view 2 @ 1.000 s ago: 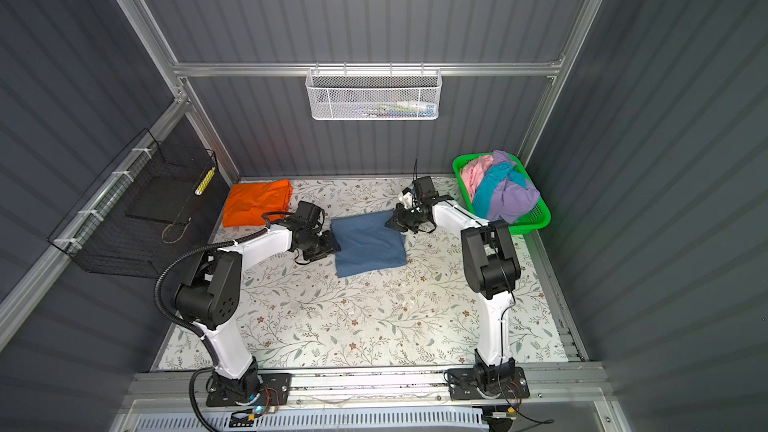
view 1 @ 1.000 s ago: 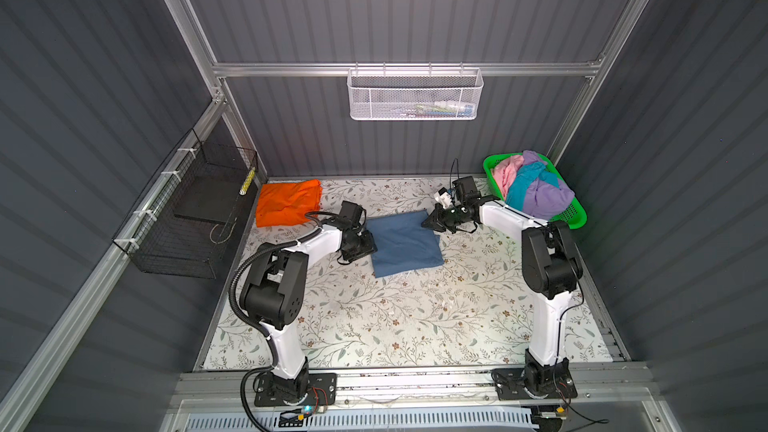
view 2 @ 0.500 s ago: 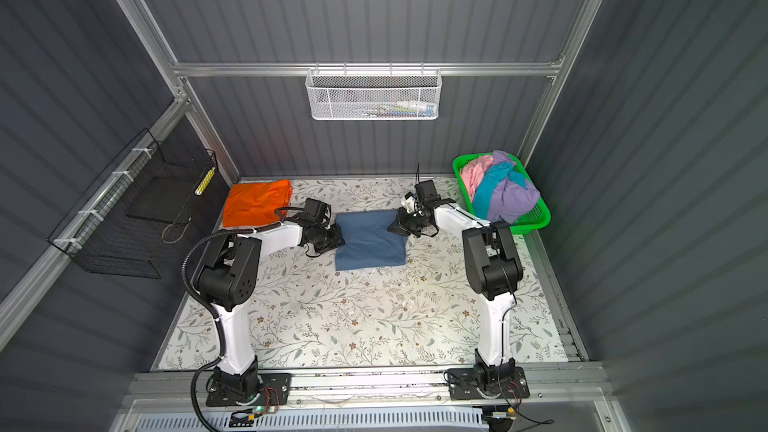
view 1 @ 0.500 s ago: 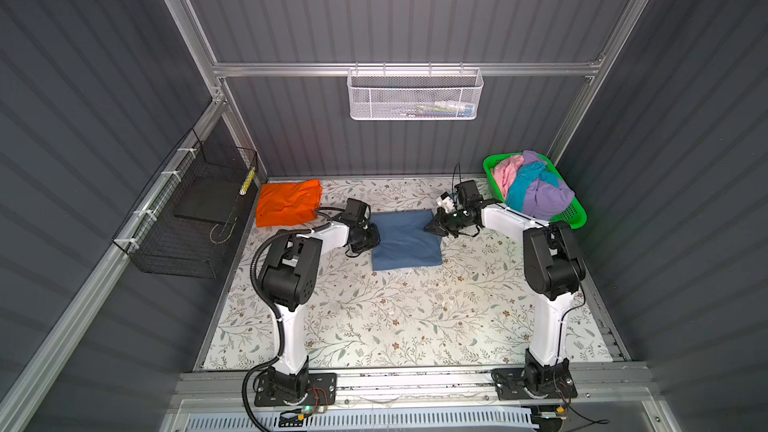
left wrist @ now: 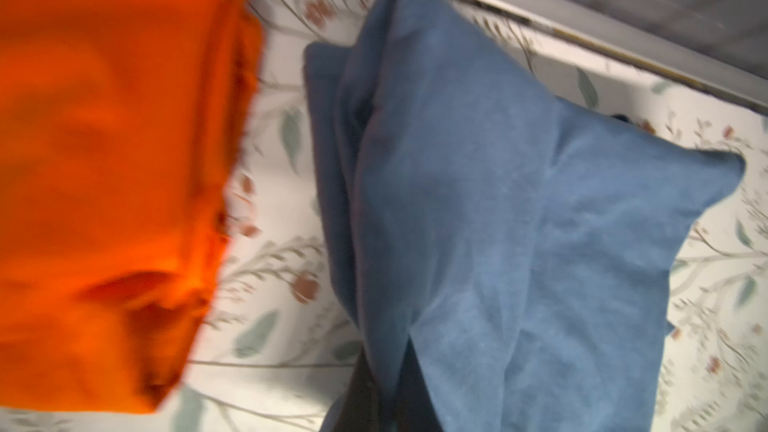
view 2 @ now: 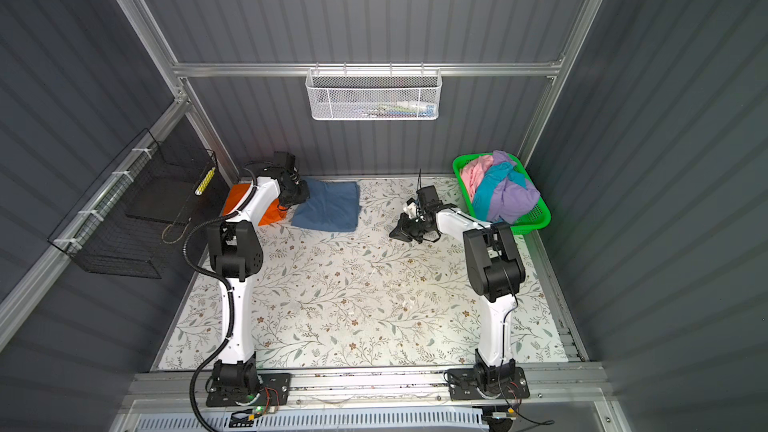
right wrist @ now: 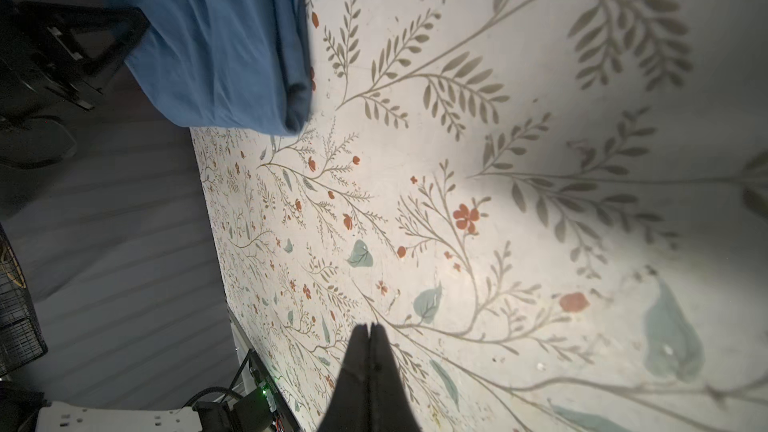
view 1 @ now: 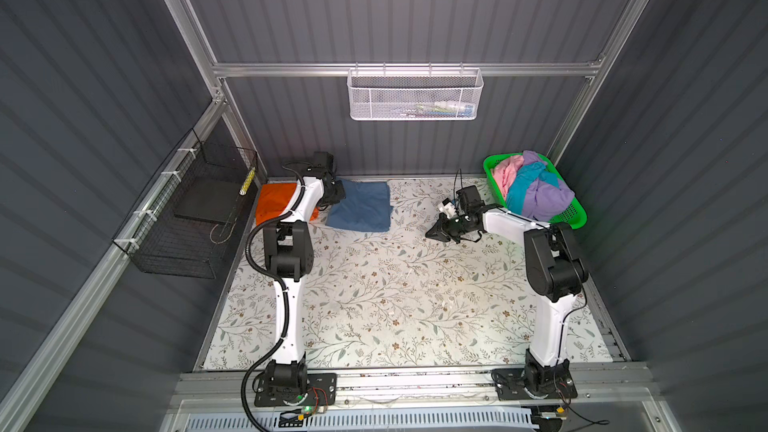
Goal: Fold and stack the t-shirts
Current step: 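Carry the blue shirt onto the orange shirt with left gripper while right withdraws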
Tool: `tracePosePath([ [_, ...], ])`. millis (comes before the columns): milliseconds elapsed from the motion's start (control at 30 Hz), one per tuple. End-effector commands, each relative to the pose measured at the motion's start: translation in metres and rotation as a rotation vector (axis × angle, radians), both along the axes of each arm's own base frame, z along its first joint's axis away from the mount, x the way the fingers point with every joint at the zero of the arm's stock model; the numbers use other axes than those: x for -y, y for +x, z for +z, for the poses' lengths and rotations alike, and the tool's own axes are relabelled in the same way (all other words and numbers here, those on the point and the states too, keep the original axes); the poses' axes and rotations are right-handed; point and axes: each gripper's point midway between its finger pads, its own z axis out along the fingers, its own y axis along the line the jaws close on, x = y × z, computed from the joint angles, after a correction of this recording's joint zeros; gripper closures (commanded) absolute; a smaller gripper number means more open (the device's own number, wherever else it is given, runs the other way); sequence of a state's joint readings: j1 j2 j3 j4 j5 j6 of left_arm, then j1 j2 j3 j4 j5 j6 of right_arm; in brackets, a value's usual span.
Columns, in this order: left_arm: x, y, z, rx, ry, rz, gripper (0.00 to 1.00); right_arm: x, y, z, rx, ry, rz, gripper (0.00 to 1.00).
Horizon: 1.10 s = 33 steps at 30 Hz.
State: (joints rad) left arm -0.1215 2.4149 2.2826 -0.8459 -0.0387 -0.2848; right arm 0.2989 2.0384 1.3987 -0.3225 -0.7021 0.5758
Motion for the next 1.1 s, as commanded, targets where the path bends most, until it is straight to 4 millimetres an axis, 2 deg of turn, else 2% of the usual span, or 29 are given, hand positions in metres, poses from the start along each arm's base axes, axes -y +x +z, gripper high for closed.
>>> tracePosePath([
  [0,-0.025,-0.011,0.003,-0.067,0.173,-0.04,1.0,0.0,-0.003,-0.013,-0.03,0.008,0.0,1.0],
  [233,-0.072,-0.006,0.037,-0.022,0.37,0.009,1.0,-0.001,-0.008,-0.031,-0.082,0.025,-0.019,1.0],
  [400,-0.096,-0.005,0.07,0.031,0.495,0.05,1.0,0.0,-0.019,-0.049,-0.133,0.025,-0.03,1.0],
  [500,-0.103,0.0,0.092,0.088,0.542,0.073,1.0,-0.001,-0.022,-0.054,-0.148,0.027,-0.032,1.0],
  [933,-0.126,0.001,0.162,0.223,0.631,0.128,1.0,-0.012,-0.022,-0.06,-0.165,0.024,-0.018,1.0],
  [1067,-0.135,-0.002,0.169,0.23,0.646,0.147,1.0,-0.014,-0.023,-0.063,-0.171,0.022,-0.017,1.0],
])
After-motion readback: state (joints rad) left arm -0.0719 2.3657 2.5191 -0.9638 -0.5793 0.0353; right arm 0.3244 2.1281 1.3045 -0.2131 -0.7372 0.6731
